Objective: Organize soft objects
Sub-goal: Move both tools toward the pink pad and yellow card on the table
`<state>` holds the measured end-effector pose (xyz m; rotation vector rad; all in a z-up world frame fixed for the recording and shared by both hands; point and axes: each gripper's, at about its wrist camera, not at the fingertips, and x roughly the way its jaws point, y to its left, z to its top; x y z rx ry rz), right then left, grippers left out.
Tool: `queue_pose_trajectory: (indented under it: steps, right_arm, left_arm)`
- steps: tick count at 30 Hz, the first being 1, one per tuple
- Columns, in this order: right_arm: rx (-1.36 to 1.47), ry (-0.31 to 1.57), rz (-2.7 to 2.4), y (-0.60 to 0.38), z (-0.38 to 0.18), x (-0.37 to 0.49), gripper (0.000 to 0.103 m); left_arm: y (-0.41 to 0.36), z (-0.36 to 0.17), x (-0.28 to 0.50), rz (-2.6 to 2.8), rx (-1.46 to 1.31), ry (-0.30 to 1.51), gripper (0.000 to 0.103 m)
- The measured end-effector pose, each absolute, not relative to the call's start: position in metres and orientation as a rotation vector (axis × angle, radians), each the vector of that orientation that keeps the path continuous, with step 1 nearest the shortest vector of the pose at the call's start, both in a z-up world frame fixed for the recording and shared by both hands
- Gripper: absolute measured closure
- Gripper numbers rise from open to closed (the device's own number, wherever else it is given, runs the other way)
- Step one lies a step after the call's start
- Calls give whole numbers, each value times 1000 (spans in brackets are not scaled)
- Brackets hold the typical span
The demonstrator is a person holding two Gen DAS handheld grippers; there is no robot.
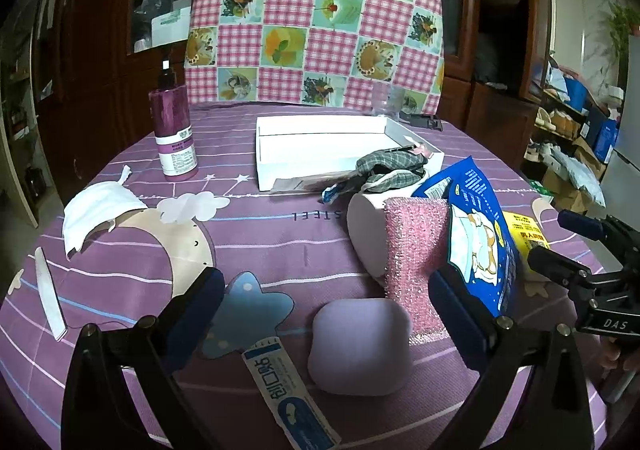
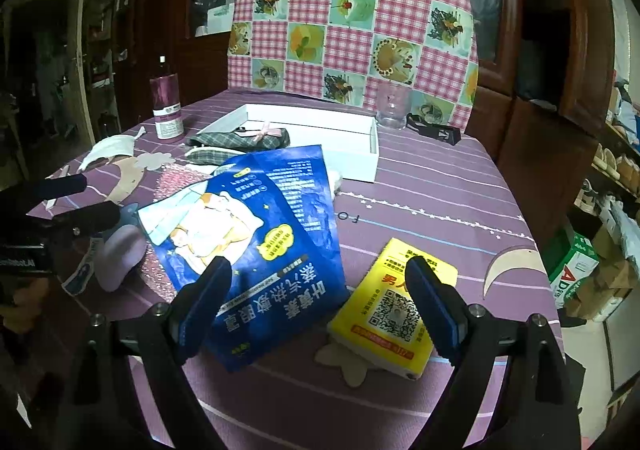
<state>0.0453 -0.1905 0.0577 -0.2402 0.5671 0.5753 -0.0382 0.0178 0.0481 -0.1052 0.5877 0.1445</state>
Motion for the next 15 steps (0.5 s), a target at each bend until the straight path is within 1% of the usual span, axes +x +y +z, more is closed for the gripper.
queue_pose_trajectory:
  steps: [7,12,15]
  right_arm:
    - [-244,560,475,-191,58,45,14]
    - [-161,686,531,-198,53,59,14]
    - [-166,683,548,-196,51,57,14]
  left_arm:
    - [17,47,-36,139,-90,602,0]
    - [22,46,-36,126,-115,607,0]
    - [25,46,-36,112,-132,604,0]
